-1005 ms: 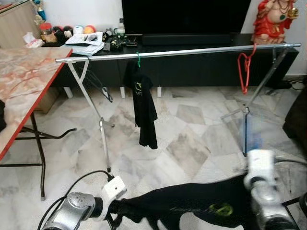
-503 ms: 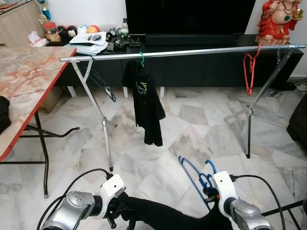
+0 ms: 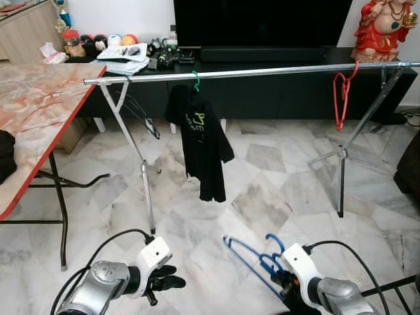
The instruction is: Hang hanger
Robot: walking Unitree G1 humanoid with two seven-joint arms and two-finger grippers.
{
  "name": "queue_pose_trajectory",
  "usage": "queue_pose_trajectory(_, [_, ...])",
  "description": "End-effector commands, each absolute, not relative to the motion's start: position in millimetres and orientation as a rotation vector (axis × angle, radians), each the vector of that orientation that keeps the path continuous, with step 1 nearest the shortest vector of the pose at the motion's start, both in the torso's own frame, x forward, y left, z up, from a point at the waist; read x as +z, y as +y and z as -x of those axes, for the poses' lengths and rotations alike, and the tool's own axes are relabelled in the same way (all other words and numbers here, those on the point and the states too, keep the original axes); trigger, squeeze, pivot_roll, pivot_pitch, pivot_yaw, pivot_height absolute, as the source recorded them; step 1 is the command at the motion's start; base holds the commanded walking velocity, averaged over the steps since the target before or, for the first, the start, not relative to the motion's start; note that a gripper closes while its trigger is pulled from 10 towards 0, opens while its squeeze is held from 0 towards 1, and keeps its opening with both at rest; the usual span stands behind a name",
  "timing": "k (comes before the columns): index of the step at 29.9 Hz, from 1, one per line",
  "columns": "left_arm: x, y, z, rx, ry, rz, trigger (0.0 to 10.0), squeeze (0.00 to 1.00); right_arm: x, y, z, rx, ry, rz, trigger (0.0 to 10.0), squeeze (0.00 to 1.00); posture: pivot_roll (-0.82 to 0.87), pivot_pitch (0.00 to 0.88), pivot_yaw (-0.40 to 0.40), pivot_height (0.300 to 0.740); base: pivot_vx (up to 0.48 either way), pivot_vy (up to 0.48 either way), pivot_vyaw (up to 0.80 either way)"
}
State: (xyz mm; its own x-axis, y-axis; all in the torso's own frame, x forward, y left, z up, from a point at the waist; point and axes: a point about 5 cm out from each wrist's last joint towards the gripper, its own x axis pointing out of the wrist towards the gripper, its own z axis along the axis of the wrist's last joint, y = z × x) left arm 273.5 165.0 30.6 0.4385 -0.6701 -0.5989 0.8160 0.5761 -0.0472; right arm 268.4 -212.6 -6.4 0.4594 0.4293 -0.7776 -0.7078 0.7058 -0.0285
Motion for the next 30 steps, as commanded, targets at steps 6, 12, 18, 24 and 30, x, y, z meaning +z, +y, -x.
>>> queue_pose_trajectory(6, [44,153,-274,-1.064,0.566,-0.277,10.0,0.89,13,-210,-274,0.977,0.784,0.546,10.0,0.0,-0.07,0.077,0.005,0.74,0.0,0.0,0.0])
queue_pose_trajectory(12, [53,135,-271,-1.203,0.527,-0.309,10.0,0.0,35,-205,-281,1.21,0.76,0.774,10.0,0.0,-0.07,0.075,0.002,0.74,0.0,0.0,0.0])
queue_pose_trajectory(18, [63,126,-283,-1.203,0.471,-0.327,10.0,0.0,56,-195,-292,1.32,0.716,0.9,10.0,0.0,-0.08,0.07,-0.003,0.74,0.0,0.0,0.0])
queue_pose_trajectory(24, [72,118,-288,-1.211,0.424,-0.301,10.0,0.0,78,-185,-305,1.371,0.661,0.996,10.0,0.0,-0.09,0.065,-0.011,0.74,0.0,0.0,0.0])
queue_pose_trajectory(30, [77,112,-291,-1.204,0.396,-0.268,10.0,0.0,91,-176,-316,1.359,0.635,1.055,10.0,0.0,-0.09,0.061,-0.017,0.74,0.0,0.0,0.0])
